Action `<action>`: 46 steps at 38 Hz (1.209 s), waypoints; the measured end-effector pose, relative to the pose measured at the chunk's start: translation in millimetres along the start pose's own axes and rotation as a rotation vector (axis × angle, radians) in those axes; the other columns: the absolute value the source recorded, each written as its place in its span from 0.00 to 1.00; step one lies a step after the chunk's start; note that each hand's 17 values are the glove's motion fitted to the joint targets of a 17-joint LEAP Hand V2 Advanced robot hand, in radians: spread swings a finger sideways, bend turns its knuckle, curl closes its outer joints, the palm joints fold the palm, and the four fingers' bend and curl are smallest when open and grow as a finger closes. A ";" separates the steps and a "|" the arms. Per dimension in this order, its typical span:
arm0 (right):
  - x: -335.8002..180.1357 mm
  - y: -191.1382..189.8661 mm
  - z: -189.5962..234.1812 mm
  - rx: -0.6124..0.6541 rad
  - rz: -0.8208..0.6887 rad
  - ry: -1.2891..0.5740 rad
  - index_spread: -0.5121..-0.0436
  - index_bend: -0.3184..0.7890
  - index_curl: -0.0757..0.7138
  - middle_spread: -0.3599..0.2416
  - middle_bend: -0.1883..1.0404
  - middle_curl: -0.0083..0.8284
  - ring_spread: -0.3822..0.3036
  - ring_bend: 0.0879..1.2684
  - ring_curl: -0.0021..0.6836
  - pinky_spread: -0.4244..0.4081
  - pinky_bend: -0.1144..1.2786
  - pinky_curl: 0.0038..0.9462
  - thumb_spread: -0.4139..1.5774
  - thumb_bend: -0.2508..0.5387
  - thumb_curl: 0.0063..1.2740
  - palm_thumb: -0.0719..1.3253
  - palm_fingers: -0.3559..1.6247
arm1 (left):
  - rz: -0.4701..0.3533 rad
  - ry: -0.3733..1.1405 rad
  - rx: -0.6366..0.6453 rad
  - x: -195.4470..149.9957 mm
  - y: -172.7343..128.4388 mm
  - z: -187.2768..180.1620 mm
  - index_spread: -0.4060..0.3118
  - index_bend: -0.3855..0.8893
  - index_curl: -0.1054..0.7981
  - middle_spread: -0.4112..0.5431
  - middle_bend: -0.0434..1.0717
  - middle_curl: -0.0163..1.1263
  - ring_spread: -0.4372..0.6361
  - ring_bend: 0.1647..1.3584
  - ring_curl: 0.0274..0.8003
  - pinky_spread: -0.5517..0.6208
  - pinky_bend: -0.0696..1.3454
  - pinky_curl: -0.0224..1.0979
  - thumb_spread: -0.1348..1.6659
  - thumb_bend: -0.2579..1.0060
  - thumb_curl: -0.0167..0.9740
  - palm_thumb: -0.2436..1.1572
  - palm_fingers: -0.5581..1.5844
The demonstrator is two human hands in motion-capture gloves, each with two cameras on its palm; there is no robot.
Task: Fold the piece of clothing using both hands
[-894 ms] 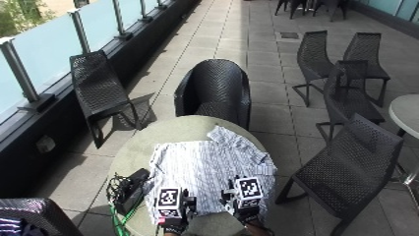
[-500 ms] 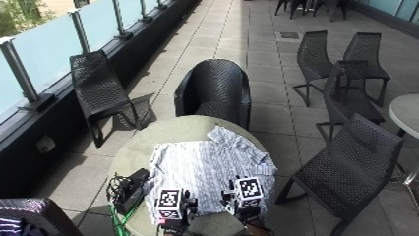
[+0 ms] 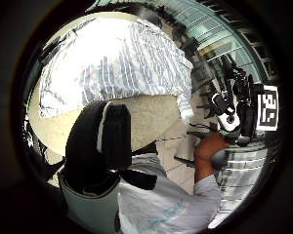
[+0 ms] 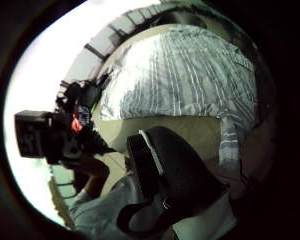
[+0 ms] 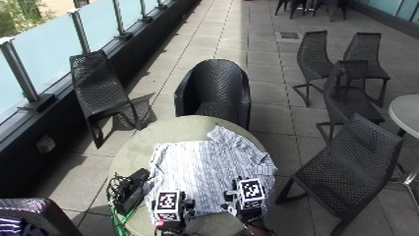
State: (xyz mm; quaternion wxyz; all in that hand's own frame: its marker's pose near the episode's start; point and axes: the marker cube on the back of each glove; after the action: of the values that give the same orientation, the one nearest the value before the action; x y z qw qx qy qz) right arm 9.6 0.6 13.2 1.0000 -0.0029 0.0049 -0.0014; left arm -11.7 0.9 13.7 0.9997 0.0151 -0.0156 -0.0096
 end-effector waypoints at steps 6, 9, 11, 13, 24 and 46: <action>17.8 -14.5 53.9 -0.091 0.046 0.055 0.27 0.38 0.36 0.55 0.31 0.34 0.79 0.19 0.30 0.82 0.44 0.32 0.79 0.32 0.14 0.27 0.26 | -0.014 -0.041 -0.080 -6.1 -5.6 30.8 0.45 0.41 0.36 0.50 0.21 0.28 0.69 0.35 0.29 0.89 0.43 0.20 0.74 0.21 0.27 0.35 0.38; 23.9 -16.9 77.4 -0.204 0.050 0.065 0.28 0.36 0.35 0.57 0.30 0.34 0.80 0.21 0.32 0.82 0.47 0.34 0.77 0.32 0.16 0.29 0.24 | -0.001 -0.036 -0.141 -9.0 -14.8 57.5 0.46 0.41 0.37 0.50 0.21 0.28 0.69 0.35 0.29 0.89 0.44 0.21 0.72 0.20 0.28 0.36 0.38; 26.6 -18.9 90.9 -0.261 0.040 0.051 0.29 0.36 0.34 0.59 0.29 0.34 0.80 0.23 0.34 0.82 0.49 0.35 0.76 0.31 0.16 0.31 0.23 | 0.014 -0.043 -0.184 -10.6 -20.4 73.4 0.46 0.40 0.37 0.50 0.21 0.29 0.69 0.35 0.30 0.88 0.45 0.21 0.71 0.19 0.29 0.36 0.38; 29.2 -20.8 102.6 -0.304 0.029 0.035 0.29 0.36 0.33 0.59 0.28 0.34 0.80 0.25 0.35 0.82 0.51 0.36 0.75 0.31 0.17 0.32 0.22 | 0.029 -0.058 -0.221 -12.5 -26.2 88.5 0.47 0.40 0.37 0.50 0.21 0.29 0.69 0.35 0.30 0.88 0.46 0.22 0.70 0.18 0.29 0.35 0.37; 37.2 -36.9 130.8 -0.232 -0.005 -0.061 0.29 0.53 0.41 0.52 0.31 0.33 0.66 0.33 0.38 0.78 0.49 0.34 0.79 0.44 0.22 0.51 0.33 | 0.043 -0.089 0.150 -21.9 -74.0 112.6 0.39 0.54 0.46 0.40 0.21 0.30 0.53 0.36 0.31 0.79 0.41 0.21 0.71 0.23 0.30 0.39 0.52; 30.4 -12.4 -4.4 -0.395 -0.305 -0.299 0.44 0.40 0.51 0.22 0.57 0.55 0.22 0.60 0.65 0.19 0.49 0.41 0.88 0.59 0.23 0.71 0.88 | 0.312 0.117 -0.156 -33.3 -1.9 -26.5 0.11 0.44 0.55 0.06 0.44 0.43 0.06 0.45 0.47 0.24 0.34 0.30 0.77 0.33 0.37 0.68 0.89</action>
State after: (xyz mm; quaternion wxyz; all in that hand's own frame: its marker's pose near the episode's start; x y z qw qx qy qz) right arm 39.9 -11.9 8.5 0.9579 -0.1986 -0.1428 -0.1501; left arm -44.2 0.4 -13.9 0.9864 -0.0646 0.0410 0.1455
